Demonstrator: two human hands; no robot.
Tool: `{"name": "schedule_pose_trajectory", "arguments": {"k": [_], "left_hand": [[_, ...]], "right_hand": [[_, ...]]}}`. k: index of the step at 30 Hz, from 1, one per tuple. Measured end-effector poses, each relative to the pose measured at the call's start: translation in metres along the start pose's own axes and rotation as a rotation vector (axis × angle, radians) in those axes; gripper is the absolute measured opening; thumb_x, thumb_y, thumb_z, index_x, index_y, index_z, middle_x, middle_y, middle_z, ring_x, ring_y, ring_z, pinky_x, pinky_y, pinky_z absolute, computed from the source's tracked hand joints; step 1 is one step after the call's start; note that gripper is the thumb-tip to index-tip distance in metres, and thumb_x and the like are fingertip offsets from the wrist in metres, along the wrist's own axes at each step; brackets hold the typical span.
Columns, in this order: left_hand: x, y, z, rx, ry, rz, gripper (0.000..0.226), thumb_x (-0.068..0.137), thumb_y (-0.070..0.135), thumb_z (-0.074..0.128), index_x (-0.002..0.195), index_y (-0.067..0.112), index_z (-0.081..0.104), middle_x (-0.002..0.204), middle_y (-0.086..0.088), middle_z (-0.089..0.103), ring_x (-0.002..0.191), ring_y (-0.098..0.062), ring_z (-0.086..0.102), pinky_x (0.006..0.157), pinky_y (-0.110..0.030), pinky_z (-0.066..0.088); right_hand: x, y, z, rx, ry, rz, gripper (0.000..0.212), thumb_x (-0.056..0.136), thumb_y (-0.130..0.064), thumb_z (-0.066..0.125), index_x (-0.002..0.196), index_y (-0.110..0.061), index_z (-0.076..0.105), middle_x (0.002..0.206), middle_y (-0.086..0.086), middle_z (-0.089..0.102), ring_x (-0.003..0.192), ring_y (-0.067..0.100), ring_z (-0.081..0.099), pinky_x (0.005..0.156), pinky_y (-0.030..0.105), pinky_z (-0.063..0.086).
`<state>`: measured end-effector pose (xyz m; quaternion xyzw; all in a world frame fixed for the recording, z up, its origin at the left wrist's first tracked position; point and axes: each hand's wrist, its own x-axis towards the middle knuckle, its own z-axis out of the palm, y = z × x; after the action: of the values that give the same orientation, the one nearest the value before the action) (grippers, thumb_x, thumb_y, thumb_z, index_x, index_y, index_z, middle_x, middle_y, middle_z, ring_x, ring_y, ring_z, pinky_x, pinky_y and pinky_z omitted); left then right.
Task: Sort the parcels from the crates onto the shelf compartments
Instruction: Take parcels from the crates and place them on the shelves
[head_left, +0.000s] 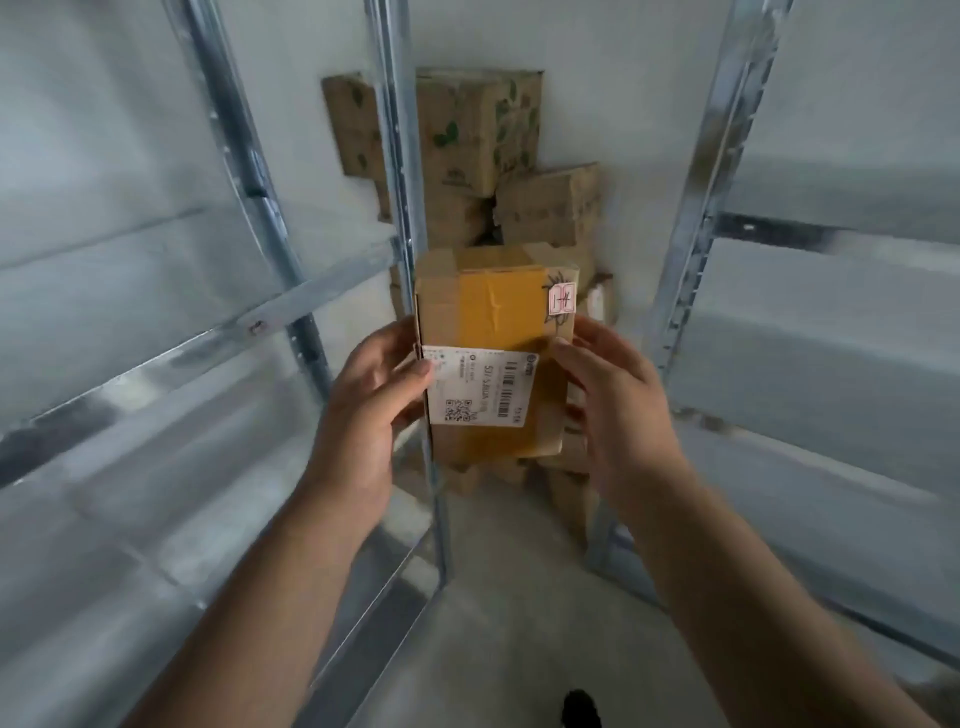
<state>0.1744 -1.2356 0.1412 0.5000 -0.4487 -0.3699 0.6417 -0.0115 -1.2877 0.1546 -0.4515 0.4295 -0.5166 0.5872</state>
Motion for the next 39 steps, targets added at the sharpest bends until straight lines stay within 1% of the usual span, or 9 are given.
{"name": "schedule_pose_trajectory", "arguments": {"k": [4, 8, 13, 19, 21, 26, 31, 35, 39], "left_hand": [[0.029, 0.011, -0.012, 0.027, 0.199, 0.08, 0.048, 0.088, 0.026, 0.059, 0.135, 0.021, 0.066, 0.125, 0.002, 0.076, 0.116, -0.022, 0.072, 0.088, -0.043, 0.05], [0.044, 0.028, -0.016, 0.076, 0.407, 0.149, 0.049, 0.091, 0.029, 0.057, 0.139, 0.02, 0.063, 0.129, 0.002, 0.075, 0.118, -0.021, 0.072, 0.09, -0.041, 0.054], [0.047, 0.043, -0.019, 0.316, 0.727, 0.197, 0.034, 0.112, 0.017, 0.046, 0.136, 0.033, 0.062, 0.121, 0.021, 0.074, 0.109, -0.001, 0.072, 0.076, -0.021, 0.061], [0.028, 0.069, -0.019, 0.322, 0.954, 0.338, 0.034, 0.11, 0.01, 0.046, 0.133, 0.025, 0.066, 0.12, 0.011, 0.074, 0.108, -0.009, 0.073, 0.079, -0.025, 0.063], [0.023, 0.078, -0.026, 0.278, 0.992, 0.364, 0.033, 0.111, 0.015, 0.044, 0.135, 0.025, 0.064, 0.119, 0.013, 0.074, 0.106, -0.007, 0.073, 0.077, -0.023, 0.062], [0.009, 0.095, -0.042, 0.268, 1.04, 0.368, 0.034, 0.113, 0.037, 0.038, 0.142, 0.036, 0.055, 0.127, 0.024, 0.069, 0.113, 0.003, 0.069, 0.079, -0.02, 0.061], [-0.007, 0.109, -0.056, 0.183, 1.01, 0.404, 0.05, 0.088, 0.068, 0.034, 0.125, 0.047, 0.06, 0.122, 0.029, 0.072, 0.12, 0.0, 0.067, 0.098, -0.033, 0.057], [-0.018, 0.105, -0.07, 0.234, 1.007, 0.388, 0.034, 0.107, 0.053, 0.037, 0.127, 0.042, 0.062, 0.129, 0.017, 0.07, 0.125, -0.013, 0.067, 0.105, -0.042, 0.057], [-0.025, 0.101, -0.076, 0.37, 1.006, 0.4, 0.03, 0.116, 0.029, 0.034, 0.135, 0.031, 0.057, 0.123, 0.027, 0.068, 0.12, -0.003, 0.066, 0.091, -0.024, 0.059]], "right_hand": [[0.062, -0.004, 0.034, 0.007, -0.188, 0.006, 0.023, 0.105, -0.018, 0.061, 0.112, -0.036, 0.074, 0.103, -0.014, 0.08, 0.098, 0.009, 0.076, 0.086, 0.036, 0.059], [0.105, -0.022, 0.069, -0.026, -0.43, -0.035, 0.026, 0.106, -0.017, 0.059, 0.109, -0.038, 0.074, 0.104, -0.019, 0.079, 0.097, 0.002, 0.074, 0.086, 0.035, 0.057], [0.132, -0.037, 0.11, -0.012, -0.665, -0.078, 0.025, 0.103, -0.012, 0.061, 0.118, -0.028, 0.075, 0.108, -0.015, 0.079, 0.094, -0.002, 0.074, 0.06, 0.008, 0.054], [0.124, -0.051, 0.149, 0.127, -0.872, 0.011, 0.018, 0.103, -0.018, 0.062, 0.112, -0.026, 0.075, 0.103, -0.012, 0.08, 0.087, 0.003, 0.077, 0.06, 0.018, 0.06], [0.118, -0.052, 0.161, 0.133, -0.925, 0.047, 0.016, 0.106, -0.027, 0.059, 0.109, -0.029, 0.075, 0.108, -0.013, 0.079, 0.095, 0.009, 0.077, 0.073, 0.029, 0.064], [0.094, -0.056, 0.186, 0.101, -0.951, -0.036, 0.031, 0.11, -0.051, 0.044, 0.116, -0.038, 0.072, 0.111, -0.022, 0.076, 0.099, 0.004, 0.075, 0.073, 0.02, 0.057], [0.074, -0.052, 0.2, 0.136, -0.969, 0.069, 0.062, 0.099, -0.071, 0.036, 0.13, -0.028, 0.068, 0.125, -0.008, 0.076, 0.116, 0.02, 0.072, 0.103, 0.047, 0.058], [0.063, -0.045, 0.204, 0.209, -0.958, 0.021, 0.064, 0.099, -0.065, 0.04, 0.129, -0.012, 0.062, 0.115, 0.0, 0.078, 0.101, 0.015, 0.078, 0.086, 0.035, 0.064], [0.053, -0.038, 0.206, 0.273, -0.961, -0.006, 0.04, 0.098, -0.049, 0.052, 0.121, -0.018, 0.063, 0.097, -0.008, 0.078, 0.086, 0.008, 0.078, 0.068, 0.023, 0.061]]}}
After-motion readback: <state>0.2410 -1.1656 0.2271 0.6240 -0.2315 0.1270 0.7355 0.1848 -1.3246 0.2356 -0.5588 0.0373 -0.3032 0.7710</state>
